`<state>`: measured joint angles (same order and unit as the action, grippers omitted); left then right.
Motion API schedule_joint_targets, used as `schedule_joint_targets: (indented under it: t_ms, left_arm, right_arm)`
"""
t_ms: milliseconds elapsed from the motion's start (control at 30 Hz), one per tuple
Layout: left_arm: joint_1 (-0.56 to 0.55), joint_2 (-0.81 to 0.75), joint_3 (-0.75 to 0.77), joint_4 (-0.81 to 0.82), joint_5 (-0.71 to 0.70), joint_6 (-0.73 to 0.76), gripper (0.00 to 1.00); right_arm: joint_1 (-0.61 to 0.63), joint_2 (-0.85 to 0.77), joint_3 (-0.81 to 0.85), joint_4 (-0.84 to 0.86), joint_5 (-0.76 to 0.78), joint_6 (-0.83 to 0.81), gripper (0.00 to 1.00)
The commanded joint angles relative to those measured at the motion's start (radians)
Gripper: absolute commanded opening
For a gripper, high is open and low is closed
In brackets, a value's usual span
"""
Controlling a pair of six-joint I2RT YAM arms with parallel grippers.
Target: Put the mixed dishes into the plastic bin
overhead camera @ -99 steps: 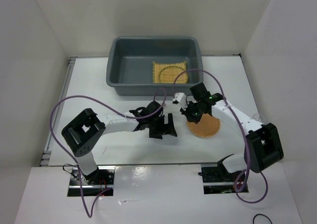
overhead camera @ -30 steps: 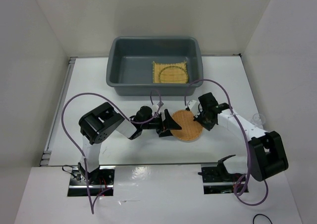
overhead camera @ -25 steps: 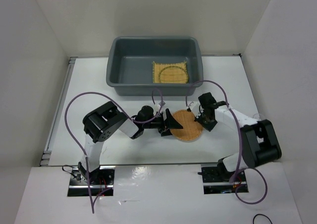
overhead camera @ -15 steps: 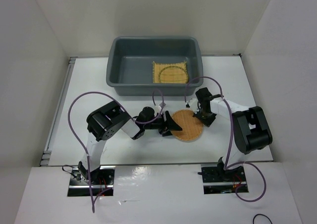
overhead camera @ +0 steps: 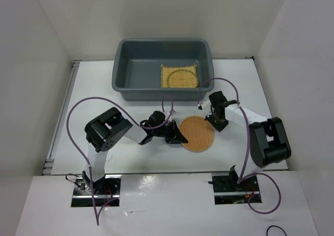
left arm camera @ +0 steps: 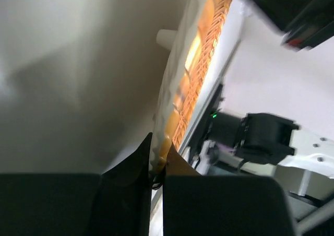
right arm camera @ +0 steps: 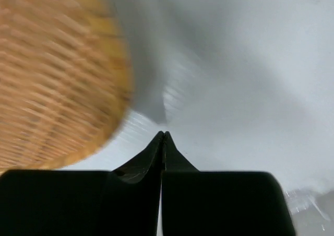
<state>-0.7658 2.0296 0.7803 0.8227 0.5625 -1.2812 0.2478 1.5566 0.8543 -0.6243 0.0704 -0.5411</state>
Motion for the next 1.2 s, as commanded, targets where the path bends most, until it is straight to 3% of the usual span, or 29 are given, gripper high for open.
schedule_joint_targets:
  t_ms: [0,133,300,433,533,733,833,867,900,967,1167]
  left_arm:
    - [-0.018,-0.147,0.04,-0.281,-0.019,0.13,0.0]
    - [-0.018,-0.32,0.19,-0.63,-0.029,0.207,0.0]
    - [0.077,-0.462,0.379,-0.881,0.017,0.217,0.0]
    - [0.224,-0.415,0.661,-0.991,0.13,0.235,0.0]
    - [0.343,-0.278,0.934,-1.053,0.201,0.256,0.0]
    - [0.439,0.128,1.451,-1.27,0.27,0.338,0.0]
    - [0.47,0.384,1.861,-1.422,0.283,0.347,0.0]
    - [0.483,0.55,2.007,-1.523,0.295,0.347,0.0]
    - [0.499,0.643,2.324,-1.563,0.306,0.32,0.0]
    - [0.522,0.762,2.28,-1.502,0.39,0.21,0.0]
    - [0.556,0.896,2.358,-1.458,0.361,0.146,0.0]
  right_arm:
    - [-0.008,-0.159,0.008,0.044,0.159,0.096,0.0]
    - [-0.091,-0.292,-0.015,0.078,0.368,0.124,0.0]
    - [-0.201,-0.385,0.009,0.011,0.378,0.135,0.0]
    - [-0.271,-0.42,0.019,0.0,0.336,0.121,0.0]
    - [-0.28,-0.452,-0.003,0.017,0.368,0.148,0.0]
    - [-0.28,-0.481,-0.058,0.069,0.369,0.217,0.0]
    - [-0.28,-0.481,-0.075,0.106,0.385,0.231,0.0]
    - [-0.269,-0.481,-0.084,0.106,0.385,0.231,0.0]
    - [-0.269,-0.481,-0.084,0.106,0.396,0.243,0.0]
    - [-0.269,-0.49,-0.084,0.118,0.408,0.244,0.0]
    - [-0.269,-0.5,-0.084,0.107,0.399,0.244,0.0]
